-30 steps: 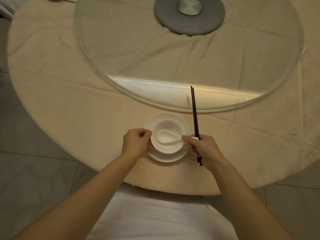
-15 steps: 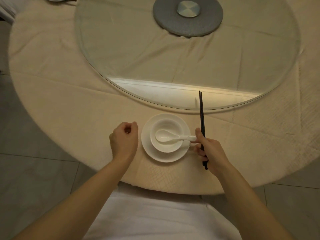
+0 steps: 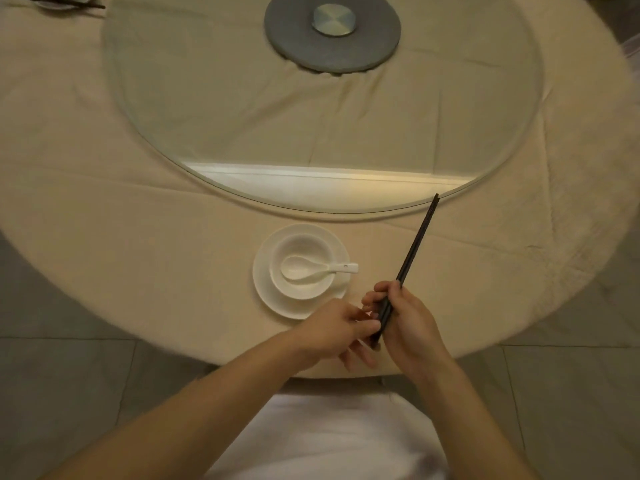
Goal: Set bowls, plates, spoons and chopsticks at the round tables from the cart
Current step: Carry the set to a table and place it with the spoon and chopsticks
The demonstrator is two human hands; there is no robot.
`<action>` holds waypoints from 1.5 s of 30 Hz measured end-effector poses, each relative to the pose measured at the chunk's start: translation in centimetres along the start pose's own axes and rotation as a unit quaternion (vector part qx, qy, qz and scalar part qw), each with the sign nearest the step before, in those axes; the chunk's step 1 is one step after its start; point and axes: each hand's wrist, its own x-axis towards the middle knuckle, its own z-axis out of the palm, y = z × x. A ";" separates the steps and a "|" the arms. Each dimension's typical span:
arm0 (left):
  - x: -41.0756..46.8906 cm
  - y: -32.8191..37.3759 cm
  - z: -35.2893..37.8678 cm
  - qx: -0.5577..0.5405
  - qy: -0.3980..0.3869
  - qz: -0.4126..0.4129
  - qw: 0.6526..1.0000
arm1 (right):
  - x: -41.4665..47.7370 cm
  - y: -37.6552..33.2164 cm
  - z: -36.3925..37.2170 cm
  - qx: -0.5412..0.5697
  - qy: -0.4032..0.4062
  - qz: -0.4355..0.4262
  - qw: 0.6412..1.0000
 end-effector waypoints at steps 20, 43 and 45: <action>-0.3 -3.1 -0.7 0.029 -0.008 -0.065 0.997 | -1.0 2.7 -2.5 -0.214 0.048 -0.006 0.976; -1.7 -6.3 -2.0 -0.091 0.074 -0.116 0.986 | 1.4 4.5 0.9 -0.280 0.023 0.034 0.959; -1.7 -6.4 -2.1 -0.093 0.078 -0.120 0.985 | 1.5 4.5 0.9 -0.290 0.021 0.029 0.956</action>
